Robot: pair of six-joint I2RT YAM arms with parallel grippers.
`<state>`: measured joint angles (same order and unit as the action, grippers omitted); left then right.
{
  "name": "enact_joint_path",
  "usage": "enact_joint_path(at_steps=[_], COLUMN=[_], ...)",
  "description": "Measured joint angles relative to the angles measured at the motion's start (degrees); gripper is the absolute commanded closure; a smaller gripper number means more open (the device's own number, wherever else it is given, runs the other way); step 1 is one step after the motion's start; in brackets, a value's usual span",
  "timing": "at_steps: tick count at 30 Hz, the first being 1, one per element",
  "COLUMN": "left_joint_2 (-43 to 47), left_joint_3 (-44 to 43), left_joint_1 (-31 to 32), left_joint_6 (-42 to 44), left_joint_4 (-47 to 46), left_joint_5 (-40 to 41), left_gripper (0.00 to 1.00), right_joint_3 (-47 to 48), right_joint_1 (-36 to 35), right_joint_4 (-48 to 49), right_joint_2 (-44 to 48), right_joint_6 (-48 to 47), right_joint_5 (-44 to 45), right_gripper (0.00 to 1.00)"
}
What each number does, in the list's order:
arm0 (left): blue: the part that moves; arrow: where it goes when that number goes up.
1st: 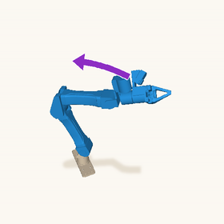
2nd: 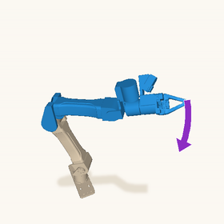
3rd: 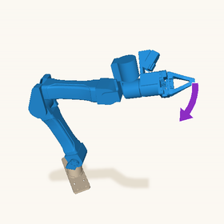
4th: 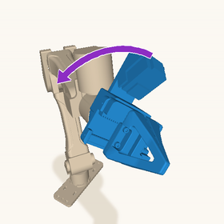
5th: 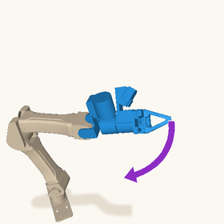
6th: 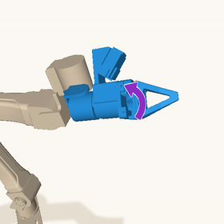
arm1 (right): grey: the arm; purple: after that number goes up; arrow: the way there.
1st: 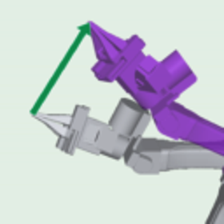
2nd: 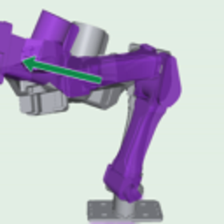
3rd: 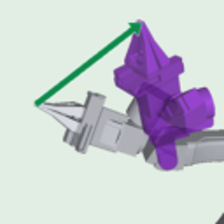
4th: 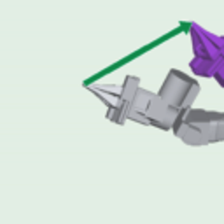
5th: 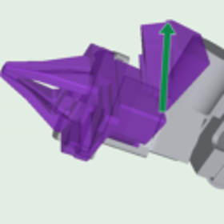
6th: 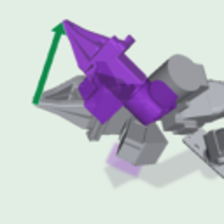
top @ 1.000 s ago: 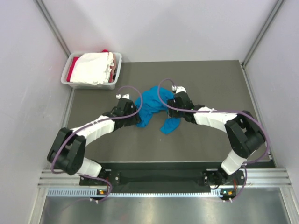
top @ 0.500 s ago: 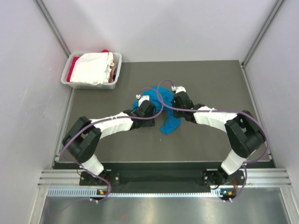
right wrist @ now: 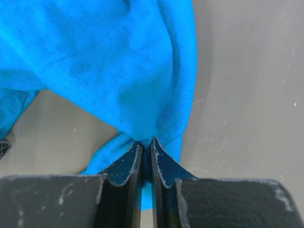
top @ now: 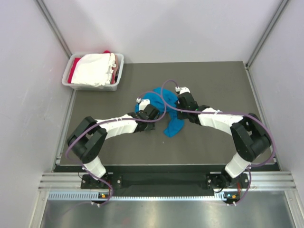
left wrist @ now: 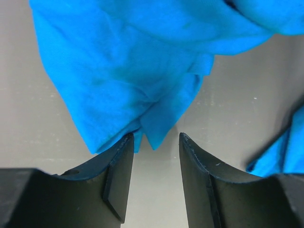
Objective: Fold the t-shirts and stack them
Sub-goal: Flatten the tshirt out
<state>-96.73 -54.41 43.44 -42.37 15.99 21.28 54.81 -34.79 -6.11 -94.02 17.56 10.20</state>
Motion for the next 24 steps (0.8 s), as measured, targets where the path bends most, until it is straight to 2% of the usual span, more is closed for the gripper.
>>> enact_joint_path(at_steps=[3,14,17,18,21,24], left_joint_2=[0.00,-2.95,-4.31,-4.52,-5.07,-5.22], left_joint_3=[-0.02,-2.08,-3.32,-3.50,-4.31,-5.97], left_joint_1=[0.07,0.35,0.52,0.52,0.55,0.55], left_joint_6=[-0.31,0.28,0.13,0.02,0.04,0.42], left_joint_4=[0.85,-1.49,-1.73,-1.86,-1.46,0.46], left_joint_5=[0.76,-0.17,0.70,0.94,1.60,2.23], left_gripper=[0.53,0.72,0.96,1.00,1.00,1.00], right_joint_3=[0.00,0.00,0.00,0.00,0.00,0.02], right_joint_1=[0.00,0.04,0.04,0.04,0.04,0.09], right_joint_4=[-0.33,-0.37,-0.42,-0.39,-0.48,-1.20], right_joint_2=[0.00,0.02,0.15,0.26,0.61,1.38], right_joint_6=[0.00,0.02,0.00,0.02,0.00,-0.20], right_joint_5=[-0.26,-0.37,-0.35,-0.33,-0.35,-0.48], right_gripper=[0.94,0.94,0.94,0.95,1.00,1.00])
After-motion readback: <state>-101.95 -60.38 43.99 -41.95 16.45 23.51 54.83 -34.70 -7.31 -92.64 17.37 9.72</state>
